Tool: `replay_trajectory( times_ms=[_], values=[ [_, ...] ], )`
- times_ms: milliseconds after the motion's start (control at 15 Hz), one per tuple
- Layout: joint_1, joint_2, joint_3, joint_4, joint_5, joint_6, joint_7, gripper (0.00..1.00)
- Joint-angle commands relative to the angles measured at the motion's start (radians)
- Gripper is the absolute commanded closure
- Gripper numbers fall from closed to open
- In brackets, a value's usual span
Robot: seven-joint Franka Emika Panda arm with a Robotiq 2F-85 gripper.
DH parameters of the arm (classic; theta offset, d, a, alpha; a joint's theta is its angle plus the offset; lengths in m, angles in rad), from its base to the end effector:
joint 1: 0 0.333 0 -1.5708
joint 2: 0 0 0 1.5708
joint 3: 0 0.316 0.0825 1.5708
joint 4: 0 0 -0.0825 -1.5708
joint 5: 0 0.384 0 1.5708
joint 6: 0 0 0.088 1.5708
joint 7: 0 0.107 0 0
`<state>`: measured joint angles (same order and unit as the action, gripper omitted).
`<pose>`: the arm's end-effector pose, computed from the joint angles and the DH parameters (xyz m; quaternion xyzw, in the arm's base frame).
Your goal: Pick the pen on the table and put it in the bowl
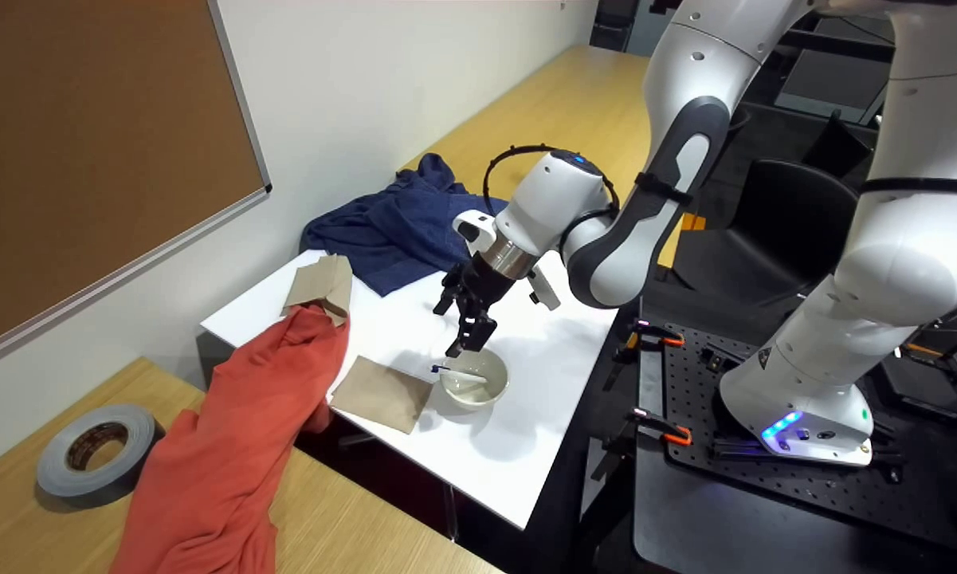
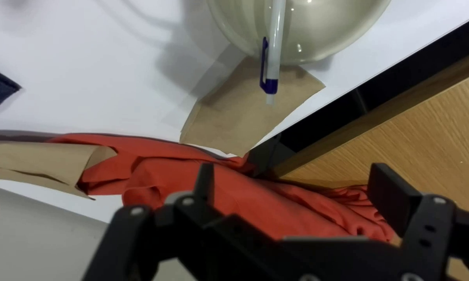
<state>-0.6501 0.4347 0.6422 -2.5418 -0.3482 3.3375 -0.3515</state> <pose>0.4824 0.0463 0.2007 -0.9220 -0.2842 -0.2540 0.0683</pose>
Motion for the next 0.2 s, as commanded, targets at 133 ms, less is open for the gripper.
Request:
replay_trajectory(
  times_ms=[133],
  values=[
    [-0.027, -0.008, 0.020, -0.009, -0.001, 0.001, 0.000, 0.00]
  ],
)
